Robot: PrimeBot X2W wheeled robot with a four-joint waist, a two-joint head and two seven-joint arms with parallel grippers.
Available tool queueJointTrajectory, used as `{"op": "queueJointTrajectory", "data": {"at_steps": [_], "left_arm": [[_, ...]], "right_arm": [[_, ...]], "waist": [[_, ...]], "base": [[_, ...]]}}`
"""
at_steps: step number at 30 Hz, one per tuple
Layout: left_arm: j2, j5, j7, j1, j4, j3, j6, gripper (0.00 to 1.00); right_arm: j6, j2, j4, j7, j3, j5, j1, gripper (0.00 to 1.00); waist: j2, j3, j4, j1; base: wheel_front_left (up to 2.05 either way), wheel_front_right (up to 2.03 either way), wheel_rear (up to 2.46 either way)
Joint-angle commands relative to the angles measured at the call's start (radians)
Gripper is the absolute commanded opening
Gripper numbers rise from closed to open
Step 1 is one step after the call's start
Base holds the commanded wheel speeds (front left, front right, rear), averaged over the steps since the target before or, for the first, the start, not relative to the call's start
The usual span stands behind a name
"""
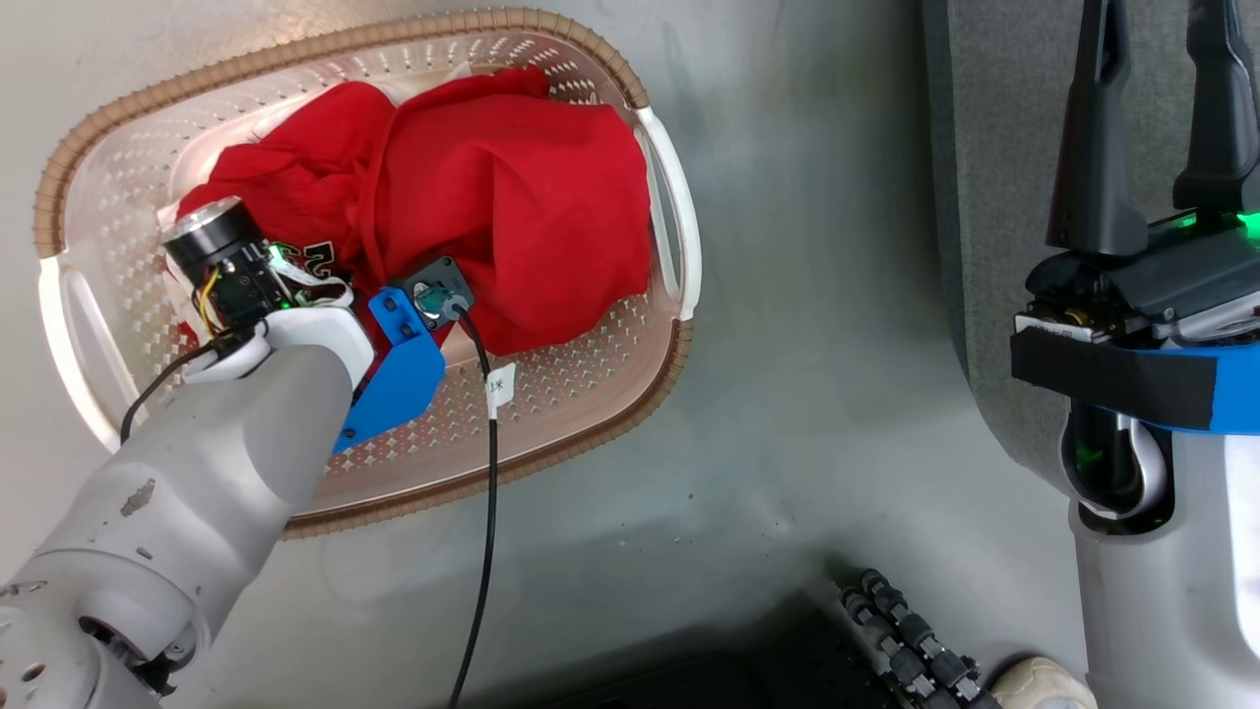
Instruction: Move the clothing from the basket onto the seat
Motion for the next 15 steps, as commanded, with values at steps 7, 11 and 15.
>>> {"op": "queueJointTrajectory", "data": {"at_steps": [7,11,15], "left_arm": [[-0.016,-0.008,-0.019,0.018,-0.026,-0.003,-0.001,0.00],[-0.034,-0.030,-0.049,0.032,-0.042,-0.003,-0.001,0.00],[-0.050,-0.047,-0.088,0.041,-0.052,-0.003,-0.001,0.00]], "right_arm": [[0.000,-0.003,0.016,0.000,-0.003,-0.009,-0.019,1.00],[0.000,-0.003,0.026,0.000,-0.007,-0.018,-0.017,1.00],[0.000,-0.003,0.038,0.000,-0.009,-0.032,-0.013,1.00]], "waist": [[0.0000,-0.037,0.015,0.0000],[0.0000,-0.084,0.037,0.0000],[0.0000,-0.133,0.061,0.0000]], "base": [[0.00,0.00,0.00],[0.00,0.00,0.00],[0.00,0.00,0.00]]}}
